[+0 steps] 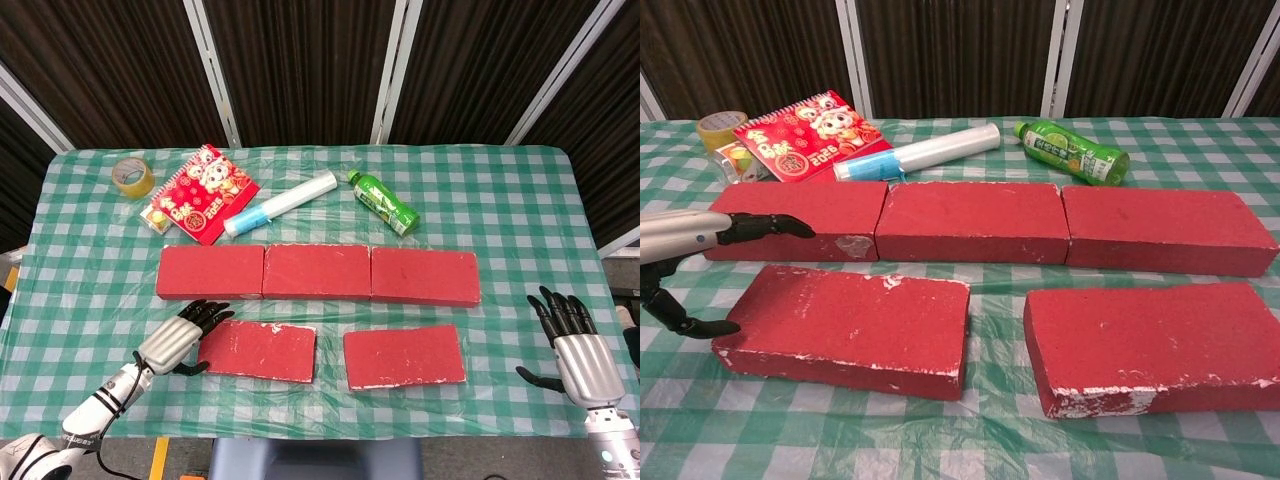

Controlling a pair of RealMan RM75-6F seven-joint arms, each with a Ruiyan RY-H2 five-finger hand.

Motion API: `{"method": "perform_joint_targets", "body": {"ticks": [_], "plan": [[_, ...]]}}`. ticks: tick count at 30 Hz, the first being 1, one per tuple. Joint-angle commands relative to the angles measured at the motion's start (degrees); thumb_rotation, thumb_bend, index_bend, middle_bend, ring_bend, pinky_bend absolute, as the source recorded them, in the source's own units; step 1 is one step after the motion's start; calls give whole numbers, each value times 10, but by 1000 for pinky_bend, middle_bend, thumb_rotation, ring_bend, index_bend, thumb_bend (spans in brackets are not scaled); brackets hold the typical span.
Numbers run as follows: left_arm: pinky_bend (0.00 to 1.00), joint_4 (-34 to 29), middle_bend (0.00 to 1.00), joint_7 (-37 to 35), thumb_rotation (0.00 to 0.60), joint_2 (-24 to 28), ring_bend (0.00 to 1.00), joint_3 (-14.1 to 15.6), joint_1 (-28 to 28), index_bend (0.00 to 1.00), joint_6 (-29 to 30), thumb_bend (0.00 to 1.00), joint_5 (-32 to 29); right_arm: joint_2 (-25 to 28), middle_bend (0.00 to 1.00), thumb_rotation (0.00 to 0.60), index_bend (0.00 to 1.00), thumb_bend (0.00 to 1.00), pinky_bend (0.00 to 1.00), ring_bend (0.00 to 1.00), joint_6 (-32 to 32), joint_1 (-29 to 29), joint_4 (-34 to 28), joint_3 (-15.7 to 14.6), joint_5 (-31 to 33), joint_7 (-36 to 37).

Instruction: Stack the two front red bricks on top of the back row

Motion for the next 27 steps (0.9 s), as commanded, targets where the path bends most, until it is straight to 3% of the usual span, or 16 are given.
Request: {"method": "perform_joint_targets", "body": {"ticks": [1,10,27], "plan": [[0,-8,0,-8,600,3,0,6,-7,0,-3,285,1,2,0,600,0,133,0,0,-2,0,-1,-1,0,1],[0,-38,0,18,600,-4,0,9,-18,0,-8,280,-15,11,0,600,0,133,0,0,-1,-1,-5,-8,-13,18],[0,4,0,18,600,-45,0,10,-58,0,-58,262,-52,36,0,600,0,133,0,0,-25,9,-12,-23,-26,65]]}}
